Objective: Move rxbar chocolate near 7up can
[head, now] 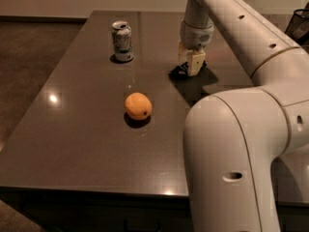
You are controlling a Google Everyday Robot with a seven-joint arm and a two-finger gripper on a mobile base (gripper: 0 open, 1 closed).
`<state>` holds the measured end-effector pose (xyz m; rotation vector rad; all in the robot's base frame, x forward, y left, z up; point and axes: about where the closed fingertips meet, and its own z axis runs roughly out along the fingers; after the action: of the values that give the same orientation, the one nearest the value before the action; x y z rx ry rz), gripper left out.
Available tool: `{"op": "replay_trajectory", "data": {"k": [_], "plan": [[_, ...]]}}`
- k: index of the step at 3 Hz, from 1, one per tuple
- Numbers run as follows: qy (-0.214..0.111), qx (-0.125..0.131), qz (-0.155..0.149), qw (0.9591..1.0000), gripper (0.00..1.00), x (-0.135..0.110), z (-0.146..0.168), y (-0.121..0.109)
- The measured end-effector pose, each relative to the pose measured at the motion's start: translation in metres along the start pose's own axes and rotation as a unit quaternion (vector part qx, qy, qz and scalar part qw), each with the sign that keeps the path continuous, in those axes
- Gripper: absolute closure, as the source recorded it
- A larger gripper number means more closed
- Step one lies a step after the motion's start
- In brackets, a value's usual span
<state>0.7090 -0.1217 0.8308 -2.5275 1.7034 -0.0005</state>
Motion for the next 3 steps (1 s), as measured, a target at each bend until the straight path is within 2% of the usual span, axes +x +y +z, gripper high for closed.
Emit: {"op": "replay_trajectory", "data": {"k": [3], "plan": [[0.001, -0.001, 0.004, 1.0000, 0.67, 0.0023, -0.0035, 0.0018]]}}
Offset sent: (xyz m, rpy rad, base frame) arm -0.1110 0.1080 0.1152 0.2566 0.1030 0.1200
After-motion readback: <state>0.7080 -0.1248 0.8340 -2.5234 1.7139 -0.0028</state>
